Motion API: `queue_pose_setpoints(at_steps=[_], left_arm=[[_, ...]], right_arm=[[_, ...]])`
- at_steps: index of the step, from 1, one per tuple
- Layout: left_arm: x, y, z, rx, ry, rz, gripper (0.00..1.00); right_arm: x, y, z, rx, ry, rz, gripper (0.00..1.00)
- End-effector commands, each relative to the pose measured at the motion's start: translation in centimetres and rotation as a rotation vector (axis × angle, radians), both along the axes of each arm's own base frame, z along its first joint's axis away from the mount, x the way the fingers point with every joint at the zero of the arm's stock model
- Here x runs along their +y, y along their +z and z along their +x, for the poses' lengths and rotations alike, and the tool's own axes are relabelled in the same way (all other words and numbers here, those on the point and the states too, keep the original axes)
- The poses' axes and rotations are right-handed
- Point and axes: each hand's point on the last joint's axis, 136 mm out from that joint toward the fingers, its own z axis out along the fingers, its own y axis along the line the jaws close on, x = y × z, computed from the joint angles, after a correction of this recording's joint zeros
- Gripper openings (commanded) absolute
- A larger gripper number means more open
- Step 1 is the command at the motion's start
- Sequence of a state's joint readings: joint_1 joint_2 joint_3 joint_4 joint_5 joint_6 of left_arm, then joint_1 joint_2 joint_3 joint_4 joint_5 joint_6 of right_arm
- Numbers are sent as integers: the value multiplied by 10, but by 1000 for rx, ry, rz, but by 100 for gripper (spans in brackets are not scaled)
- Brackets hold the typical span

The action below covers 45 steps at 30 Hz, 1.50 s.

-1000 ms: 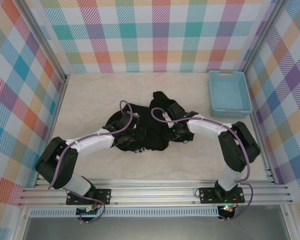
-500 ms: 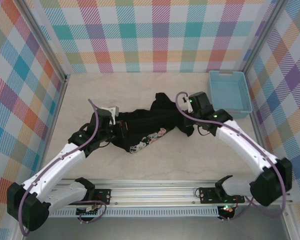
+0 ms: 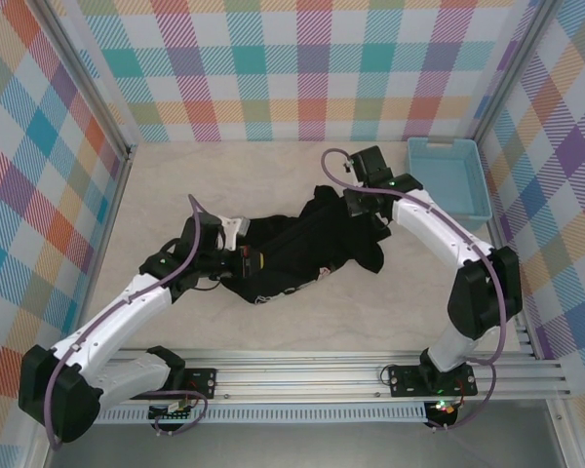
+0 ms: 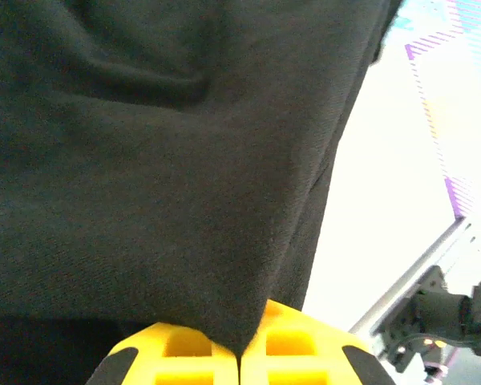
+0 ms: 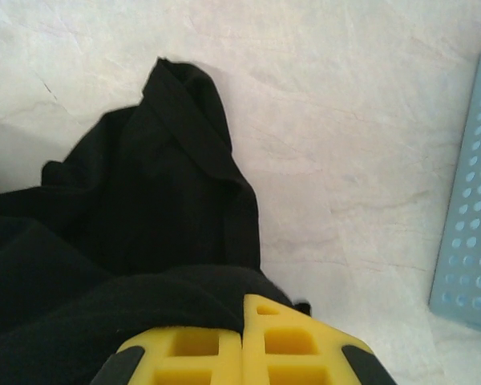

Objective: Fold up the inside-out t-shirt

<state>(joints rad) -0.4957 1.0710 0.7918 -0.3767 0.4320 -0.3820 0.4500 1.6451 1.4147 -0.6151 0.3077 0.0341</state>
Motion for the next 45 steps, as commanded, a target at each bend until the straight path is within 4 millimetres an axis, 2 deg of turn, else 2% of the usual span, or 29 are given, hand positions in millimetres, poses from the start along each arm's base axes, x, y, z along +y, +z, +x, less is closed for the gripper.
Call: queue_pose_setpoints(at_steps=[1, 4, 7, 10, 12, 16, 19, 21, 24, 25, 29, 32, 34, 36, 39, 41, 44, 45], left_arm=[[-30, 9, -13, 7, -114, -123, 0], [-61, 22, -33, -77, -257, -119, 3], [-87, 12, -60, -93, -414, -55, 10], [-98, -16, -83, -17, -529, 46, 28], [-99, -26, -87, 16, -559, 87, 39], [-89, -24, -72, -50, -480, 142, 52], [-65, -29, -37, -77, -280, 215, 56], [-45, -40, -14, -47, -151, 262, 58], [-49, -55, -14, -31, -202, 304, 60], [-52, -59, -16, -31, -226, 314, 61], [-65, -84, -23, -59, -335, 404, 67], [-77, -98, -25, -81, -395, 461, 70], [-82, -106, -18, -101, -390, 495, 68], [-85, -112, -10, -109, -371, 519, 61], [-92, -113, -4, -112, -369, 513, 36], [-95, -103, -3, -126, -357, 484, 19], [-94, -76, -5, -123, -339, 382, 0], [-91, -66, -6, -119, -327, 342, 0]], right_arm=[[-40, 41, -4, -120, -89, -62, 0], [-62, 65, -24, -152, -121, -69, 0], [-82, 81, -43, -176, -156, -61, 0], [-91, 75, -56, -156, -189, -46, 0], [-94, 59, -65, -113, -208, -47, 0], [-98, 29, -81, -31, -245, -36, 0], [-100, 10, -91, 27, -269, -20, 0], [-102, 2, -94, 49, -283, -19, 0], [-99, -3, -89, 60, -283, -5, 0], [-98, -4, -88, 66, -285, -6, 3], [-88, -10, -92, 122, -258, 19, 45], [-68, -15, -109, 148, -196, 90, 64], [-57, -18, -120, 175, -166, 136, 69], [-41, -26, -131, 222, -123, 207, 70], [-13, -40, -148, 298, -43, 292, 71], [6, -49, -159, 332, 21, 343, 71], [36, -57, -171, 349, 138, 436, 73], [47, -56, -174, 344, 190, 474, 74]])
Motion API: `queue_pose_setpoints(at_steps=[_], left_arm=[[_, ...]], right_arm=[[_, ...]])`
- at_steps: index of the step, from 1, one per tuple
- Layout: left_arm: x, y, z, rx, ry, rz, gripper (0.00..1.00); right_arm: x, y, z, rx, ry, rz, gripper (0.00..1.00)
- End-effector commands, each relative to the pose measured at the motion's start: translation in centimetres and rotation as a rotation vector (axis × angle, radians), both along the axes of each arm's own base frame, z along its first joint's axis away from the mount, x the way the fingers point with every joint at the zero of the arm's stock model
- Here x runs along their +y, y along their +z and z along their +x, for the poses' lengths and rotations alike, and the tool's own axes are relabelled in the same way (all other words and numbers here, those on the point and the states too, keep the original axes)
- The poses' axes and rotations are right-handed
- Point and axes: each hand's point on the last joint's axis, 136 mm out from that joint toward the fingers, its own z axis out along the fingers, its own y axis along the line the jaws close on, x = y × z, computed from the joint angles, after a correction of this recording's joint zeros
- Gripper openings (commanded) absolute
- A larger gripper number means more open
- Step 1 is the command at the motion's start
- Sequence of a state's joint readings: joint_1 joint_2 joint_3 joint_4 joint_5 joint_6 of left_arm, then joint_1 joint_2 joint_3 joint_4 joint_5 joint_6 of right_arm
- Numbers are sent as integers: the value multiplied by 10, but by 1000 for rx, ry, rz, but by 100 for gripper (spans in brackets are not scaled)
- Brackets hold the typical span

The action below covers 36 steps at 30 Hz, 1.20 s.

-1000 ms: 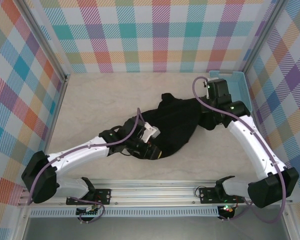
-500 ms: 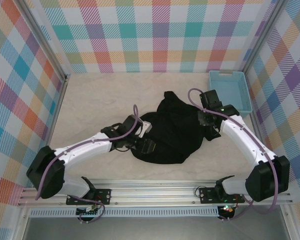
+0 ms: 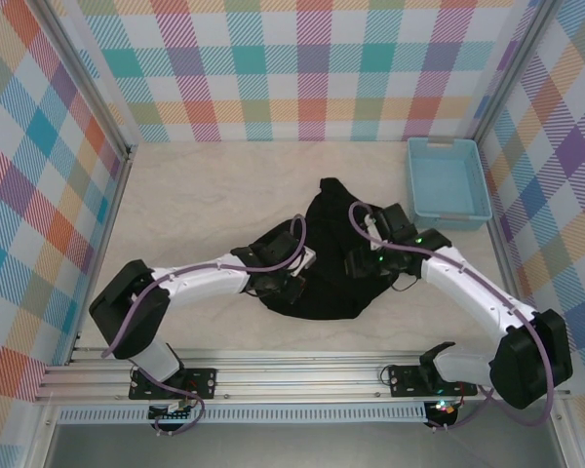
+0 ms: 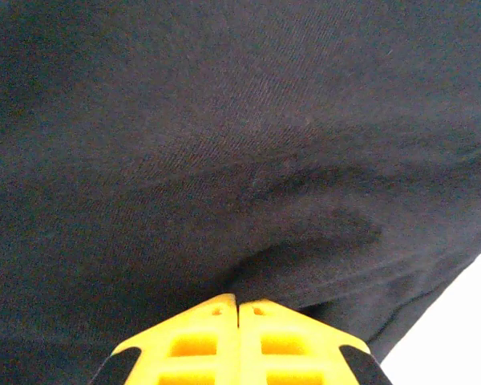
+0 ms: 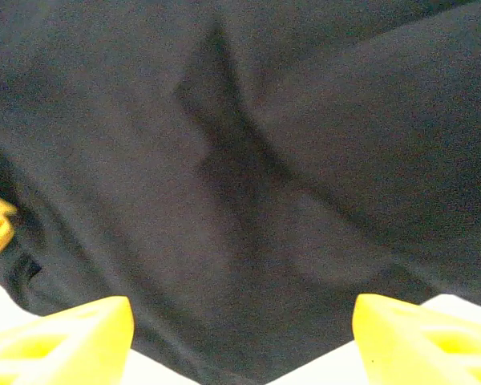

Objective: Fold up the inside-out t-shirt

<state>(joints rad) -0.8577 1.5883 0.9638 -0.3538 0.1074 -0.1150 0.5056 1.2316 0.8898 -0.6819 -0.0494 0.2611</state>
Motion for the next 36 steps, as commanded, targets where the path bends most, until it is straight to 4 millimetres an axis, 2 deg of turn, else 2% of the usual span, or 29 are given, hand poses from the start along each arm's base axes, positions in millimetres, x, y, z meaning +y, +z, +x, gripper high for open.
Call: queue_pose_setpoints(at_steps=[1, 3, 6, 13, 16, 20, 21, 22, 25, 27, 29, 32, 33, 36], left_arm=[[-4, 54, 5, -26, 30, -177, 0], [4, 72, 5, -13, 60, -250, 0], [9, 94, 3, 3, 73, -334, 0], [19, 119, 3, 5, 98, -395, 0], [19, 124, 2, 7, 92, -403, 0], [22, 132, 1, 1, 96, -428, 0], [26, 135, 4, -8, 111, -434, 0], [30, 137, 5, -17, 130, -437, 0], [57, 135, 21, -96, 262, -372, 0], [81, 126, 35, -176, 369, -271, 0], [102, 115, 48, -239, 455, -174, 0], [112, 105, 59, -273, 508, -103, 0], [112, 105, 61, -278, 516, -99, 1], [107, 113, 60, -277, 516, -149, 13]], right_arm=[[49, 12, -10, -32, 144, 239, 76], [64, 15, -13, -76, 211, 302, 79], [73, 8, -12, -133, 275, 292, 81], [101, 2, -23, -240, 448, 249, 86], [103, -6, -14, -281, 427, 209, 85], [98, -23, 11, -299, 356, 91, 71], [96, -27, 16, -306, 336, 69, 63], [93, -28, 20, -312, 316, 57, 51], [94, -13, 16, -300, 320, 134, 21], [100, 7, 4, -233, 338, 299, 3], [110, 37, -14, -140, 378, 517, 0], [119, 71, -32, -83, 422, 684, 0], [120, 78, -35, -75, 427, 706, 0], [119, 88, -36, -88, 417, 728, 0]])
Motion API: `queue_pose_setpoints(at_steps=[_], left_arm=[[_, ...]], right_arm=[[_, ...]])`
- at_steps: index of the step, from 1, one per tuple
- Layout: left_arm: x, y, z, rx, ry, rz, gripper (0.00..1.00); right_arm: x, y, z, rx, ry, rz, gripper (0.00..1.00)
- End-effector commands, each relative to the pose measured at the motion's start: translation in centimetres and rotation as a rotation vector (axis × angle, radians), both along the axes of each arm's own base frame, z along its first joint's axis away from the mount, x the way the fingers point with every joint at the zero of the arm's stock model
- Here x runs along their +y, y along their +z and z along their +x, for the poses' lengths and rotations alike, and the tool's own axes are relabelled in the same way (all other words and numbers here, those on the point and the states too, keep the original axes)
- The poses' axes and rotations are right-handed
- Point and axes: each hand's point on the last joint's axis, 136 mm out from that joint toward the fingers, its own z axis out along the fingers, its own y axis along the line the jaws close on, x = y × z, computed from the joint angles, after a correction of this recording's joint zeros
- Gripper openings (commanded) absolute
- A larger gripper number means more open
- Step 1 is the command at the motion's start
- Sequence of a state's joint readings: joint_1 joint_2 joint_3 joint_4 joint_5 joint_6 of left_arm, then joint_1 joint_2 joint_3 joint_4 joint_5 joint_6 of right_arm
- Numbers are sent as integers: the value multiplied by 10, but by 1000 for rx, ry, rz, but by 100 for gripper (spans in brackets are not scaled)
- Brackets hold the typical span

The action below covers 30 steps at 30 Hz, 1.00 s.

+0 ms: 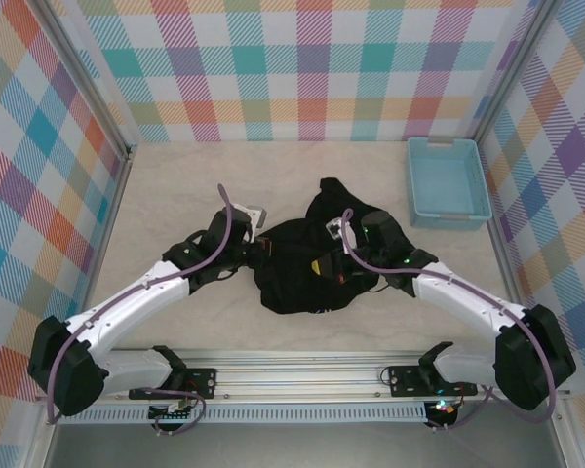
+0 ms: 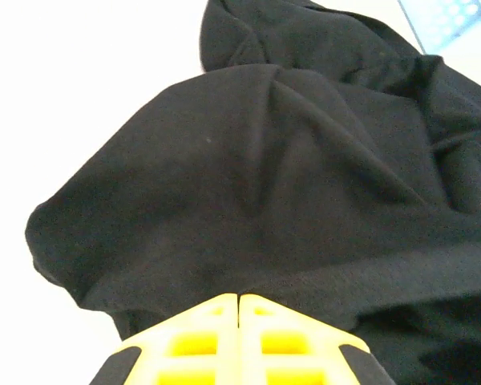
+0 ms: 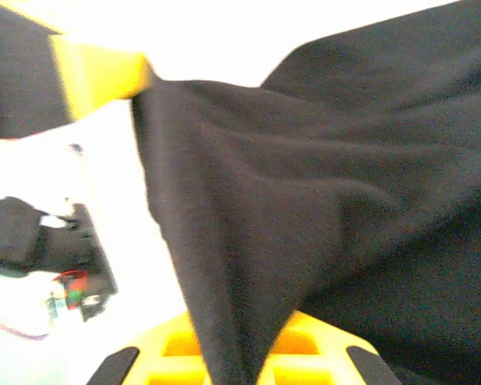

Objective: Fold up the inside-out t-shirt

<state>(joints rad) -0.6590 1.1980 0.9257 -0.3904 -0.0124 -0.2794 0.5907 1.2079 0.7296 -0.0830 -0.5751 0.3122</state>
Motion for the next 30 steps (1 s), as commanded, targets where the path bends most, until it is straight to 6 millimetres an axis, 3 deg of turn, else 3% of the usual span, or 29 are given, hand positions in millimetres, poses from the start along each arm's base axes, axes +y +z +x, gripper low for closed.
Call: queue_pose_setpoints(at_steps=[1, 6, 9, 12, 15, 19, 30], left_arm=[[22, 2, 7, -38, 107, 37, 18], [-3, 30, -33, -93, -73, -150, 43], [-32, 42, -66, -95, -272, -294, 47], [-57, 36, -85, -37, -411, -350, 47], [-76, 25, -87, 17, -462, -341, 47], [-79, 7, -68, 23, -395, -267, 45], [-100, 2, -50, 21, -404, -282, 45]], right_arm=[[5, 33, -11, 62, 51, 125, 0], [8, 38, -3, 100, 33, 190, 0], [10, 43, 2, 111, 36, 221, 0], [10, 49, 3, 111, 42, 245, 0], [9, 53, 4, 116, 43, 263, 0], [7, 56, 3, 118, 47, 276, 0], [4, 54, 1, 120, 49, 274, 0]])
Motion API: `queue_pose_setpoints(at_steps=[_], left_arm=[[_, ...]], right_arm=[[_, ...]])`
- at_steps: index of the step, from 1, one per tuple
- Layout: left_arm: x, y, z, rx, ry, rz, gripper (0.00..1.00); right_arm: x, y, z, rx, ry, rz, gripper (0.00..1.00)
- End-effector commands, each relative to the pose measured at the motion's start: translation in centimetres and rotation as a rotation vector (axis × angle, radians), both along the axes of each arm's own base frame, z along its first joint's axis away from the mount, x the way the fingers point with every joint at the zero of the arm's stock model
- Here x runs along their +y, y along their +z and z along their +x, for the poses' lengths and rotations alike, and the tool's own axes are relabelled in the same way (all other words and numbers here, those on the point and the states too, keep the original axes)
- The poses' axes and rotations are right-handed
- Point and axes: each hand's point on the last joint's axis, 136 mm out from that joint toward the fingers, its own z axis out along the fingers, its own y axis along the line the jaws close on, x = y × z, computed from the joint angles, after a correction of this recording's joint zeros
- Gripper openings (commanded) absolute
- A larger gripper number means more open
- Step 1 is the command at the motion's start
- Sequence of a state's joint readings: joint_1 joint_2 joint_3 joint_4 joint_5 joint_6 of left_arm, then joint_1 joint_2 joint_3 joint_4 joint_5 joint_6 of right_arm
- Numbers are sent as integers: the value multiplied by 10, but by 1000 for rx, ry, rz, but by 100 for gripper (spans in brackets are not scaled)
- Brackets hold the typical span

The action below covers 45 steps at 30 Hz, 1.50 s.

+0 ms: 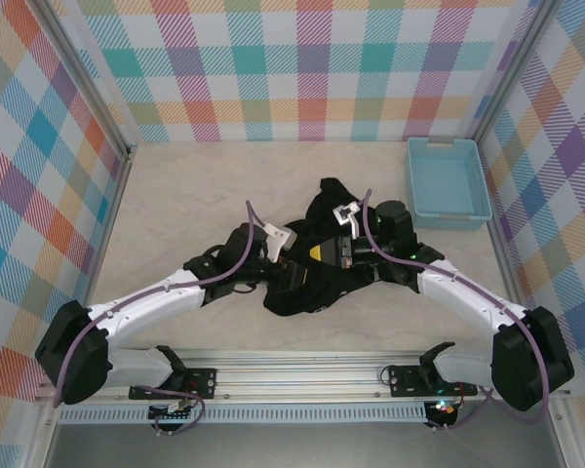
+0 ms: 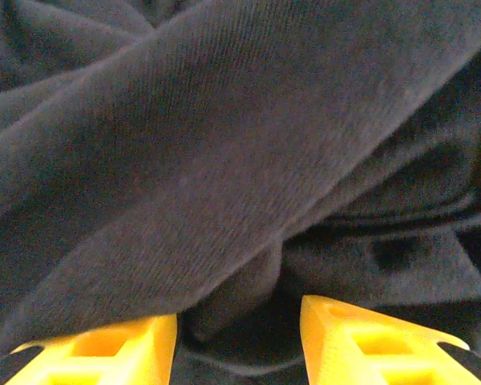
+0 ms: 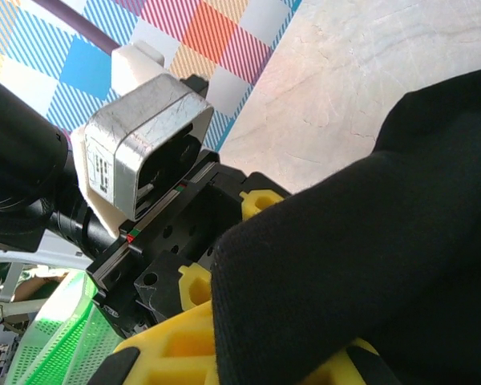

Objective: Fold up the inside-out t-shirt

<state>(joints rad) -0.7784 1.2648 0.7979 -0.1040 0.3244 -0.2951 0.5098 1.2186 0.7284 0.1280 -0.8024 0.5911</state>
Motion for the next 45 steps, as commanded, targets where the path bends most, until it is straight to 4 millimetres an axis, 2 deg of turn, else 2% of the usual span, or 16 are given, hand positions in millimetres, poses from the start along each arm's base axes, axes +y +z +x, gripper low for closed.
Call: queue_pose_setpoints(at_steps=[1, 2, 4, 6, 9, 12, 16, 19, 22, 28, 32, 35, 38, 40, 43, 45], left_arm=[[-16, 21, 7, -57, -29, -64, 45], [-17, 20, 8, -55, -26, -61, 45], [-18, 15, 11, -52, -24, -47, 38], [-17, 12, 12, -49, -20, -30, 22], [-11, 21, 13, -71, -11, -27, 1], [-2, 48, 4, -98, -25, -105, 0], [7, 104, -18, -98, -100, -355, 0], [18, 133, -28, -130, -133, -448, 0], [27, 150, -36, -171, -159, -490, 0], [37, 158, -36, -224, -155, -511, 0], [38, 157, -29, -241, -125, -507, 0], [38, 150, -24, -242, -116, -469, 0], [38, 150, -23, -256, -121, -455, 0], [39, 150, -23, -261, -121, -451, 0], [39, 149, -25, -265, -130, -447, 0], [40, 148, -26, -267, -131, -444, 0]], right_arm=[[-1, 9, -6, -34, 31, 33, 0], [-1, 10, -6, -37, 30, 35, 0], [-1, 11, -6, -40, 30, 38, 0], [-2, 11, -5, -42, 24, 35, 0], [-11, 11, 1, -56, -17, -3, 0], [-30, 8, 15, -70, -122, -125, 0], [-56, 0, 27, -82, -250, -327, 2], [-60, -3, 31, -82, -283, -356, 5], [-60, -7, 36, -74, -301, -370, 8], [-56, -7, 33, -90, -255, -366, 16], [-74, -10, 34, -97, -306, -482, 34], [-74, 2, 25, -195, -281, -493, 44], [-61, 16, 9, -358, -221, -499, 48], [-46, 23, -3, -461, -164, -488, 45], [-21, 22, -10, -529, -86, -456, 43], [-9, 17, -8, -567, -58, -472, 46]])
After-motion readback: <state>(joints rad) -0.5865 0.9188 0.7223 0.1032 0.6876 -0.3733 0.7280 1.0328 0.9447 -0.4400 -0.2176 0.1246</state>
